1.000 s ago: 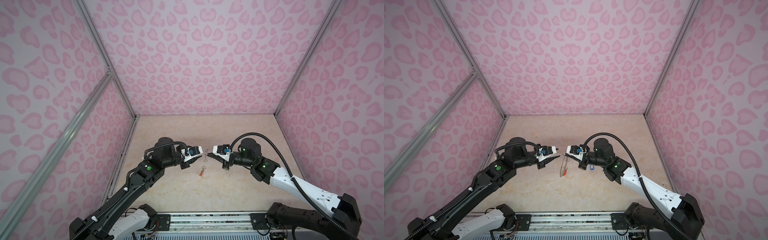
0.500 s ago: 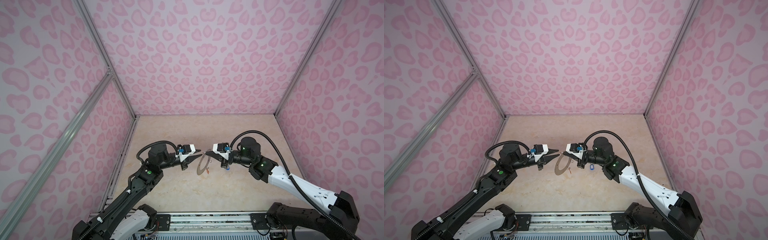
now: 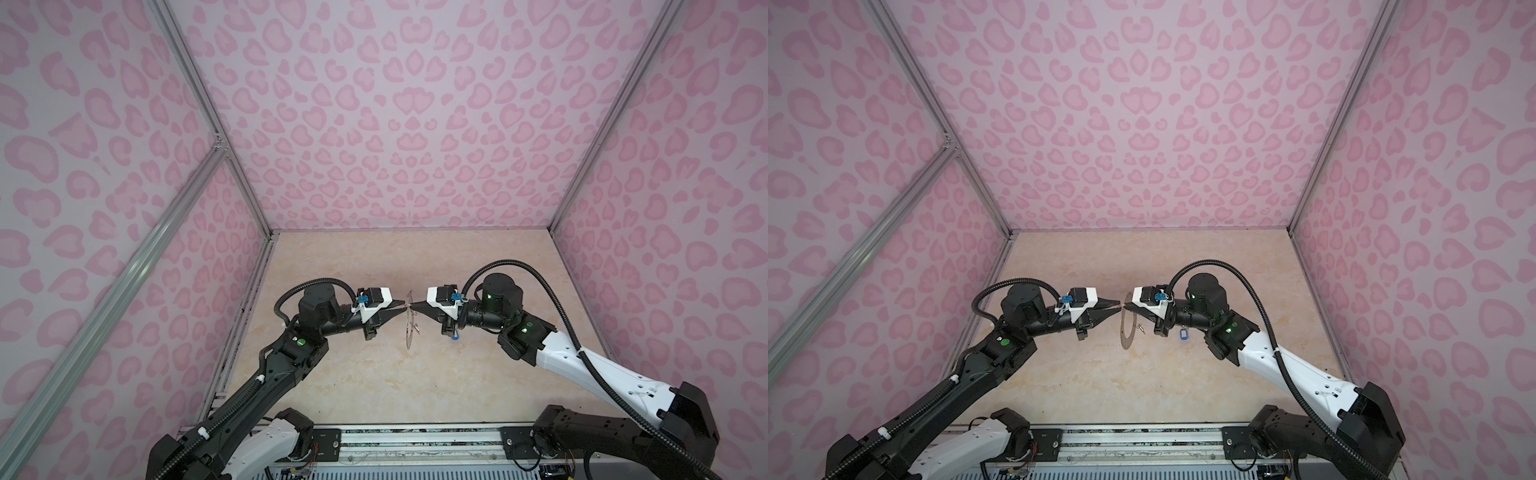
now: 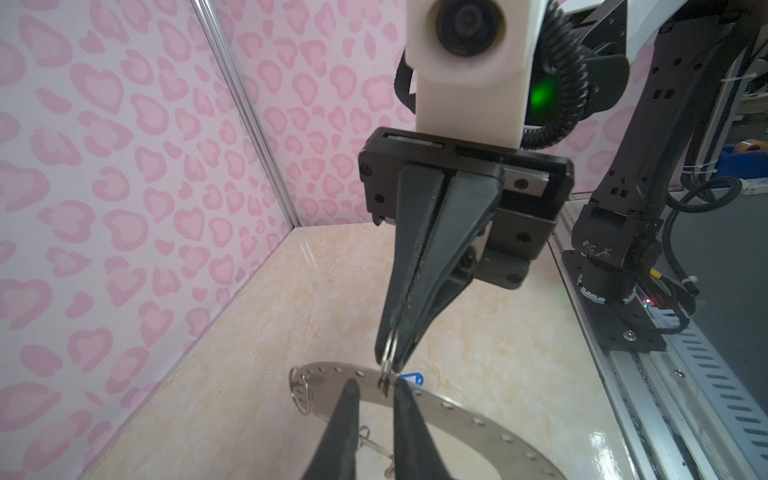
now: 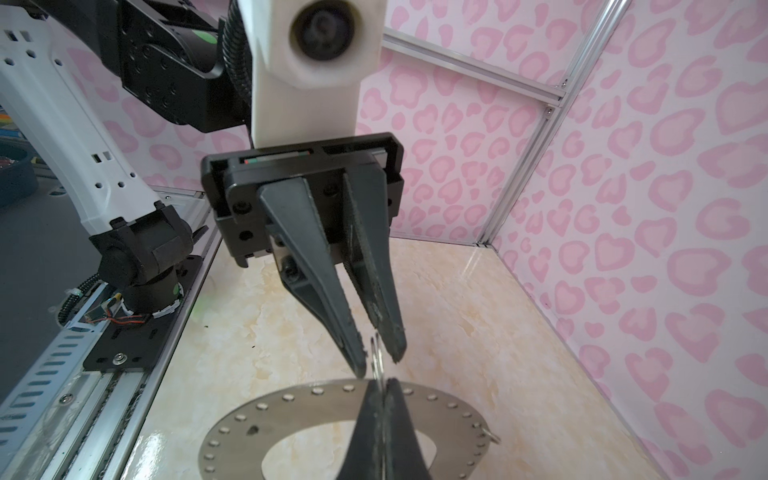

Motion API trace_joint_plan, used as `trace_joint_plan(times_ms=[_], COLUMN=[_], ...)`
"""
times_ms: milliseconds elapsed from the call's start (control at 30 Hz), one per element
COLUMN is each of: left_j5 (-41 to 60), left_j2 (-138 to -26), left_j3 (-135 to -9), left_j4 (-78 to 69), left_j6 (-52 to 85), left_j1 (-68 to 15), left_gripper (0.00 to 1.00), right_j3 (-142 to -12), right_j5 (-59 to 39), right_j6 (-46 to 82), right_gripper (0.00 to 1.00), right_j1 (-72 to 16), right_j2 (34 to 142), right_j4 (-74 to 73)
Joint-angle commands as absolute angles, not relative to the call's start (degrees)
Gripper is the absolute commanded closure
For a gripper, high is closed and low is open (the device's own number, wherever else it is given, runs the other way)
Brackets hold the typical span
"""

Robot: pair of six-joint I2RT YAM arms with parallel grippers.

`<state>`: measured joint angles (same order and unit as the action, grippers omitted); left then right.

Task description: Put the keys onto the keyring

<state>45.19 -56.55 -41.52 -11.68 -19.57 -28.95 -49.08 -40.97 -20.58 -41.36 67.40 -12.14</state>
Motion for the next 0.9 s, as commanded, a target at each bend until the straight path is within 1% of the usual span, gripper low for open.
trace_joint_plan(times_ms=[0,67,133,167,233,267,300,400,500,700,867], left_j5=[46.12,46.23,46.15,45.95,44.57,43.41,42.06,37.74,32.88,24.95,22.15], left_j2=[-56.78,-56.78,-56.62,-56.54,-56.51,-56.60,-56.82,-58.49,-60.06,-63.11,-64.79], left_j3=[-43.01,-43.32,-43.67,-43.85,-44.45,-45.17,-46.23,-51.51,-55.56,-61.73,-64.52], left_j4=[-12.68,-12.36,-11.60,-11.27,-8.84,-7.14,-4.56,7.02,15.12,25.13,28.15], left_j6=[-19.51,-19.75,-20.24,-20.60,-21.30,-22.16,-23.58,-29.44,-33.67,-39.12,-41.00], left_j1=[-29.34,-29.61,-29.96,-30.13,-30.64,-31.04,-31.45,-33.40,-35.27,-38.23,-40.29], left_gripper=[0.91,0.97,0.97,0.97,0.97,0.97,0.97,0.97,0.97,0.97,0.97], right_j3=[-49.16,-49.04,-49.13,-49.10,-49.38,-49.59,-49.86,-50.76,-51.22,-50.88,-50.43], right_j5=[-42.28,-41.89,-40.98,-40.22,-38.06,-36.95,-35.89,-34.42,-33.65,-32.83,-33.83], right_j6=[-20.54,-20.87,-21.43,-21.65,-22.73,-23.48,-24.54,-27.12,-28.67,-29.27,-28.72], right_gripper=[1.00,1.00,1.00,0.94,0.79,0.75,0.73,0.72,0.72,0.73,0.76], right_j1=[-41.48,-41.46,-41.44,-41.48,-41.47,-41.53,-41.51,-41.48,-41.48,-41.48,-41.48], right_j2=[67.41,67.41,67.25,67.11,66.56,66.21,65.80,65.01,64.13,62.97,63.45], right_j4=[-13.63,-13.17,-12.37,-11.93,-10.17,-8.91,-7.43,-3.02,-0.61,0.00,-0.90])
